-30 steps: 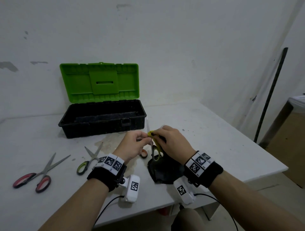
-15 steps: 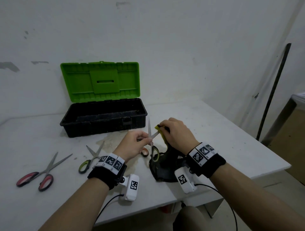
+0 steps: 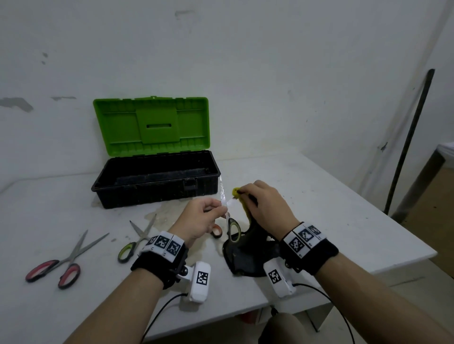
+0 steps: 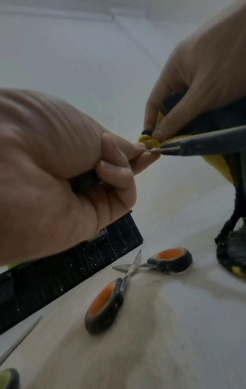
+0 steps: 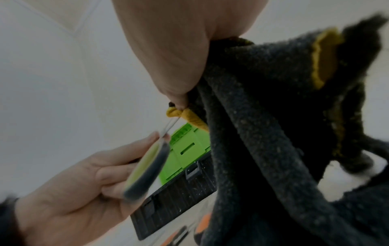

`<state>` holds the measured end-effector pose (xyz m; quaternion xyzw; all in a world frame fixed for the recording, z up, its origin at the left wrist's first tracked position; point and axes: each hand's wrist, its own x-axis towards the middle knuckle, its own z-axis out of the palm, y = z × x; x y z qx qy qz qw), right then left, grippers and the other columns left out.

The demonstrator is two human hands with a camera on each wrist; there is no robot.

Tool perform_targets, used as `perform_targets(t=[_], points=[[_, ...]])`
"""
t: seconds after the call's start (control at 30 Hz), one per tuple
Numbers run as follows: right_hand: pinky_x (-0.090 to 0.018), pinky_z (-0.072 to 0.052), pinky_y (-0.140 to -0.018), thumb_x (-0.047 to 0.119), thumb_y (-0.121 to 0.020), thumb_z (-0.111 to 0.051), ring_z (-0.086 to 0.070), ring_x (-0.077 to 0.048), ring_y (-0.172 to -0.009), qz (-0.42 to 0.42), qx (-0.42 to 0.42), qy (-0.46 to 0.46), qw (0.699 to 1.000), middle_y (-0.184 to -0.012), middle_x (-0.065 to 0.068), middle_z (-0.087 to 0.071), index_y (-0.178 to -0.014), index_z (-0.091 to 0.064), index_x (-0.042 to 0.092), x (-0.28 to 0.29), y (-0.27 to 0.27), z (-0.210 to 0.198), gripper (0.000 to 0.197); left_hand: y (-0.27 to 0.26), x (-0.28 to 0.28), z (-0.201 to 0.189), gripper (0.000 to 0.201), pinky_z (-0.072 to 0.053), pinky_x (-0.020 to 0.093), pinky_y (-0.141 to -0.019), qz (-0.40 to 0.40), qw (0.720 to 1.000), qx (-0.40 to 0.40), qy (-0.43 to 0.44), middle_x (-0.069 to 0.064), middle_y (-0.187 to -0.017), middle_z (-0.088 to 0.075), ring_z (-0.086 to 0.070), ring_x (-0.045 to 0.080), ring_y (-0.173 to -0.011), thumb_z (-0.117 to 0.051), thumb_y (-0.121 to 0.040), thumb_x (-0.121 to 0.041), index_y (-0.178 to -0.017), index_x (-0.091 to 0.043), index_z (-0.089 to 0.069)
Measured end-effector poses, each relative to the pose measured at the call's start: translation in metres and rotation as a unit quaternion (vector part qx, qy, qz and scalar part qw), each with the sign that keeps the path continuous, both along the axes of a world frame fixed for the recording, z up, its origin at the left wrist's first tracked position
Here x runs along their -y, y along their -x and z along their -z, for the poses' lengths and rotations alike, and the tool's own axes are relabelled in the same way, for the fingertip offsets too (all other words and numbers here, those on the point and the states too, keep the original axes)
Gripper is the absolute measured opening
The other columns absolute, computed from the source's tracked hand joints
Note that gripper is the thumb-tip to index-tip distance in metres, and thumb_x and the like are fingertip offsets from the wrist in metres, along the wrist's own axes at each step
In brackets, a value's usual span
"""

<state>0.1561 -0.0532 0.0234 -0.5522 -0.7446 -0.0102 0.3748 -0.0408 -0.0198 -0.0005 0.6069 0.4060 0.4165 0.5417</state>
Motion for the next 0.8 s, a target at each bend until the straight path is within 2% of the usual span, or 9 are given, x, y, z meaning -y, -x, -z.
perform_targets(t=[0.1,0.27,0.37,0.47,0.57,0.67,0.73,0.8], points=[[-0.040,-0.052,-0.071,0.034,-0.097,-0.056,-0.060,-0.021,-0.081,0.047,-0.031,-0.004,0.998,-0.091,0.002,-0.058,-0.106,-0.069,0.022,-0.003,-0.006,-0.007,0.020,0.001,-0.001,0.000,0.010,-0.031,0.017,-0.040,0.001,1.000,-0.017,-0.012,0.014,-0.083,-0.074,-0.038,0.006,-0.039,-0.067,-0.094,-0.009,-0.095,0.001,-0.067],[-0.042,-0.052,-0.073,0.037,-0.097,-0.053,-0.060,-0.021,-0.085,-0.024,0.023,0.037,0.999,-0.095,0.002,-0.060,-0.107,-0.068,0.022,0.009,0.013,-0.003,0.023,-0.006,0.000,-0.003,0.008,-0.040,0.019,-0.047,-0.002,0.995,-0.070,-0.066,0.001,-0.078,-0.074,-0.055,0.002,-0.051,-0.069,-0.094,-0.016,-0.091,-0.008,-0.070],[-0.042,-0.052,-0.076,0.036,-0.097,-0.053,-0.060,-0.021,-0.088,0.022,0.008,0.046,0.999,-0.096,0.001,-0.060,-0.107,-0.068,0.022,0.001,0.004,-0.005,0.023,-0.006,0.002,-0.002,0.006,-0.041,0.017,-0.047,-0.002,0.994,-0.078,-0.075,0.002,-0.079,-0.074,-0.059,-0.002,-0.053,-0.068,-0.094,-0.013,-0.093,-0.007,-0.069],[-0.042,-0.052,-0.075,0.032,-0.097,-0.055,-0.060,-0.022,-0.086,0.075,-0.029,0.031,0.996,-0.094,0.000,-0.059,-0.105,-0.068,0.020,-0.006,-0.010,-0.010,0.020,-0.003,0.002,0.001,0.005,-0.038,0.016,-0.044,-0.004,0.998,-0.049,-0.040,0.005,-0.079,-0.074,-0.053,0.002,-0.046,-0.066,-0.095,-0.009,-0.092,-0.005,-0.067],[-0.038,-0.052,-0.073,0.029,-0.096,-0.058,-0.060,-0.018,-0.080,0.004,-0.043,-0.016,0.999,-0.092,0.002,-0.060,-0.104,-0.068,0.019,0.004,-0.004,-0.006,0.016,-0.002,0.000,0.002,0.006,-0.035,0.018,-0.041,-0.009,1.000,-0.007,0.003,0.010,-0.079,-0.072,-0.040,0.006,-0.040,-0.065,-0.095,-0.008,-0.090,-0.005,-0.067],[-0.034,-0.052,-0.068,0.027,-0.096,-0.059,-0.061,-0.016,-0.078,-0.074,0.008,-0.015,0.997,-0.094,0.003,-0.060,-0.108,-0.068,0.020,0.017,0.010,0.004,0.016,-0.004,0.000,0.003,0.008,-0.032,0.019,-0.041,0.004,0.999,0.025,0.025,0.009,-0.079,-0.071,-0.035,0.007,-0.040,-0.066,-0.095,-0.012,-0.092,-0.004,-0.068],[-0.036,-0.053,-0.067,0.027,-0.096,-0.059,-0.061,-0.017,-0.079,-0.072,0.021,-0.018,0.997,-0.095,0.003,-0.061,-0.108,-0.069,0.021,0.016,0.010,0.009,0.017,-0.006,0.001,0.003,0.006,-0.032,0.020,-0.041,0.010,0.999,0.034,0.026,0.010,-0.080,-0.072,-0.034,0.008,-0.040,-0.066,-0.095,-0.010,-0.091,-0.006,-0.067],[-0.039,-0.053,-0.069,0.027,-0.096,-0.059,-0.062,-0.018,-0.080,-0.041,-0.003,-0.023,0.999,-0.095,0.003,-0.062,-0.108,-0.070,0.022,0.010,0.005,0.008,0.017,-0.005,0.001,0.003,0.005,-0.033,0.020,-0.040,0.007,0.999,0.033,0.020,0.013,-0.082,-0.072,-0.035,0.009,-0.040,-0.066,-0.094,-0.007,-0.090,-0.007,-0.066]])
